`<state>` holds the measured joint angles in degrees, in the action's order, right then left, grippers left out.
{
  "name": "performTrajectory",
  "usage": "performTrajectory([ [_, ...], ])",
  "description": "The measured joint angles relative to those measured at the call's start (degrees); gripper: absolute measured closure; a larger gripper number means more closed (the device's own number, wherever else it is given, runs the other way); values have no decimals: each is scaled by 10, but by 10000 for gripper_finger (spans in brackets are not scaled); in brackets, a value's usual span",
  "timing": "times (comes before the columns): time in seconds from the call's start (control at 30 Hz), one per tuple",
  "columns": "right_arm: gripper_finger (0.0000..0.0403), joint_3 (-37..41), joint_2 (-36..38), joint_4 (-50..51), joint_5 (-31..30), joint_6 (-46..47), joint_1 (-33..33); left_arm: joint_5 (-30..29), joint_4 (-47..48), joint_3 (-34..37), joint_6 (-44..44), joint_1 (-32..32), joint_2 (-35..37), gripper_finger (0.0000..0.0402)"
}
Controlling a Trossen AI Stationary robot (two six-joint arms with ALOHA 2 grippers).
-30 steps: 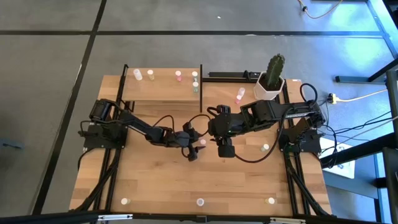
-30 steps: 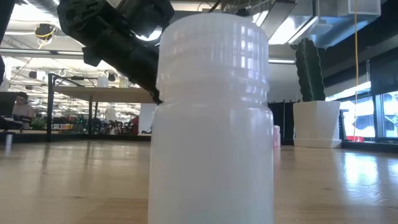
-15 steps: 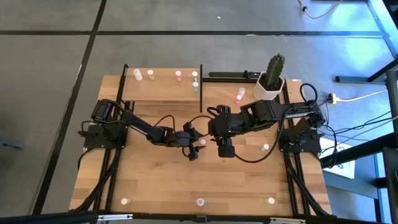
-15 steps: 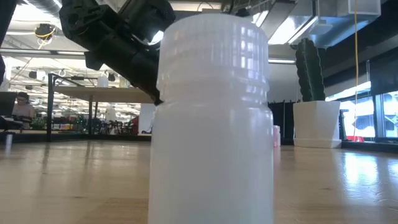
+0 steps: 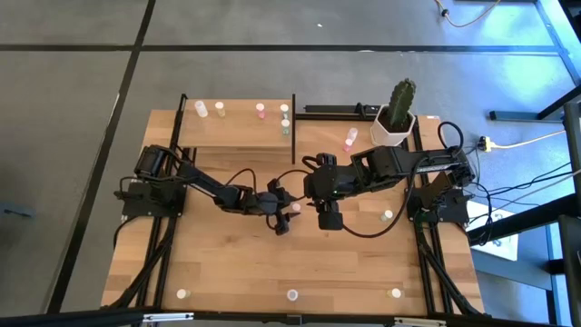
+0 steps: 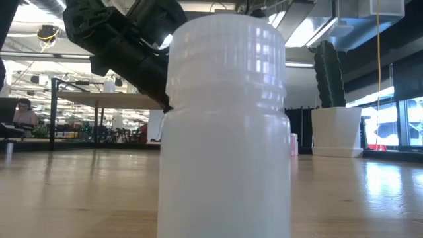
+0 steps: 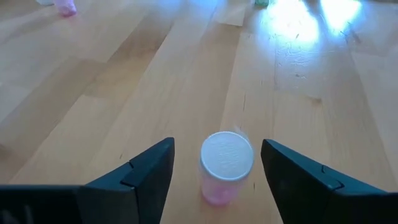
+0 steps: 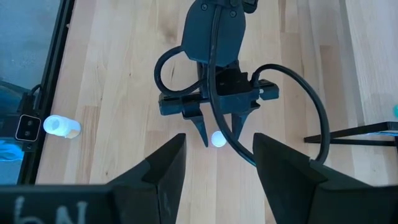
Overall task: Pick and place medicine bottles onto shelf by color
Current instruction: Put the bottom pink pill bottle on the shelf and align it with the other pink pill bottle
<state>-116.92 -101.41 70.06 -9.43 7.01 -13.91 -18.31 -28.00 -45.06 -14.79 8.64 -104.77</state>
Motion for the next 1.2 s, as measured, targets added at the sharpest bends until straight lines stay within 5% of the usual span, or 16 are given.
performTrajectory([
  [0.5,215,0,0,0,0,0,0,-2,1,0,4,0,0,171],
  [1.2,214,0,0,0,0,0,0,-5,1,0,4,5,0,236],
])
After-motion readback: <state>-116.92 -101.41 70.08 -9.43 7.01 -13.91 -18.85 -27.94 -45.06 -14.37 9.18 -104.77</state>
